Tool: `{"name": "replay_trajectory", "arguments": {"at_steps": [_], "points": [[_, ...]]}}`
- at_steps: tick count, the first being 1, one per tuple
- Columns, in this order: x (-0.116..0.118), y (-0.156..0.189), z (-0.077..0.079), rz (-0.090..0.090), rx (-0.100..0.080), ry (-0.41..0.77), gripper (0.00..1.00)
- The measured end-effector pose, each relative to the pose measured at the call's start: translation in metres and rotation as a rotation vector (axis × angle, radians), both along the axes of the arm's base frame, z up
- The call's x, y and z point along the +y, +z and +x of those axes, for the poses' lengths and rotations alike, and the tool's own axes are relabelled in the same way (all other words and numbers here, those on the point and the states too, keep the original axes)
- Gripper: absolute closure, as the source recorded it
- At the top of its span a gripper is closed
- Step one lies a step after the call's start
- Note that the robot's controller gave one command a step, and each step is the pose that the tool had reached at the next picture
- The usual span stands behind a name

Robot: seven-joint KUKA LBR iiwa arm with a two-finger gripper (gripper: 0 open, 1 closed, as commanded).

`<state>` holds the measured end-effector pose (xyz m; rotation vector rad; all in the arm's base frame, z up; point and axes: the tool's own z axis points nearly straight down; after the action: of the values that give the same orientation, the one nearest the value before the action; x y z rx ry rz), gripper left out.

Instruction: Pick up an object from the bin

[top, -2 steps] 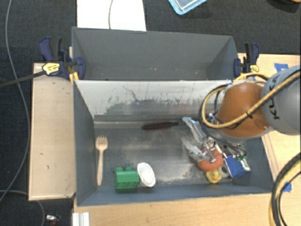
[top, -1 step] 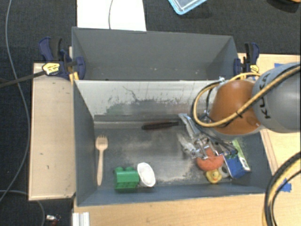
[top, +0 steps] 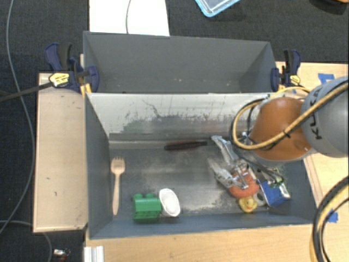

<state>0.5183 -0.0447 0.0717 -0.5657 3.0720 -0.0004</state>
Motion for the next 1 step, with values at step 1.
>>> {"name": "replay_trajectory", "arguments": {"at_steps": [1], "points": [[-0.0212,0.0118,0.0129,0.006,-0.005,-0.235,1.00]]}}
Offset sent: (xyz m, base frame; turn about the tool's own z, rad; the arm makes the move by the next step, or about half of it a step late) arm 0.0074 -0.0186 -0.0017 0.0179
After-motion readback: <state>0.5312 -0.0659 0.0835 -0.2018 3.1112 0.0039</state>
